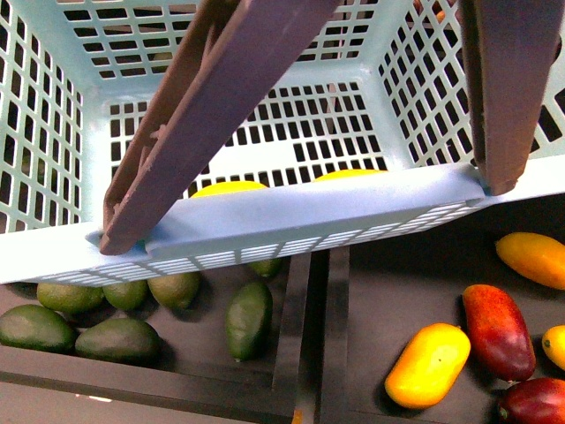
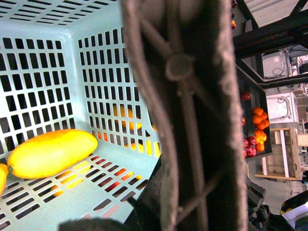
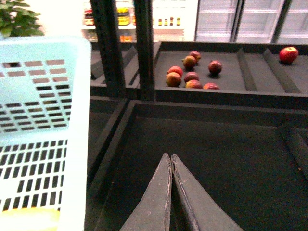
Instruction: Pick lemon and mango into basket
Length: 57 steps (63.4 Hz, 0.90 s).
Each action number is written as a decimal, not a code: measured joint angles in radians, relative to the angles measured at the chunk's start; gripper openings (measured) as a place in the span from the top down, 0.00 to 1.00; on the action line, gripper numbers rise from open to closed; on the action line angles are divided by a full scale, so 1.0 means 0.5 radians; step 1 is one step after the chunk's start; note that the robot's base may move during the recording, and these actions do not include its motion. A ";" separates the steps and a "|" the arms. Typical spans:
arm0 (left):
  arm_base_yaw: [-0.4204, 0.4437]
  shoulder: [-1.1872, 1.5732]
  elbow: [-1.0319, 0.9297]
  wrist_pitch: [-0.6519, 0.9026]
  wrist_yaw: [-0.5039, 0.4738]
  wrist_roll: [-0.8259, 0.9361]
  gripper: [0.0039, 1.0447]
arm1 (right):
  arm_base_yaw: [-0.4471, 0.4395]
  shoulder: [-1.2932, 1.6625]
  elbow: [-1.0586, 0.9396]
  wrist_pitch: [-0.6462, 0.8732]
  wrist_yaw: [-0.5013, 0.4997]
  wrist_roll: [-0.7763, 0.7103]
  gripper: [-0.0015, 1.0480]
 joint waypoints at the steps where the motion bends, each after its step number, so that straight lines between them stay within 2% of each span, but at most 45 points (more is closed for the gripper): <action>1: 0.000 0.000 0.000 0.000 0.000 -0.001 0.96 | -0.013 -0.021 -0.011 -0.010 -0.002 0.000 0.98; 28: 0.000 0.000 0.000 0.000 -0.001 0.000 0.96 | -0.023 -0.458 -0.163 -0.295 -0.011 0.000 0.98; 36: 0.000 0.000 0.000 0.000 0.000 -0.001 0.96 | -0.023 -0.511 -0.211 -0.262 -0.007 0.000 0.98; 57: 0.000 0.000 0.000 0.000 -0.001 -0.001 0.96 | -0.023 -0.816 -0.211 -0.551 -0.014 0.000 0.98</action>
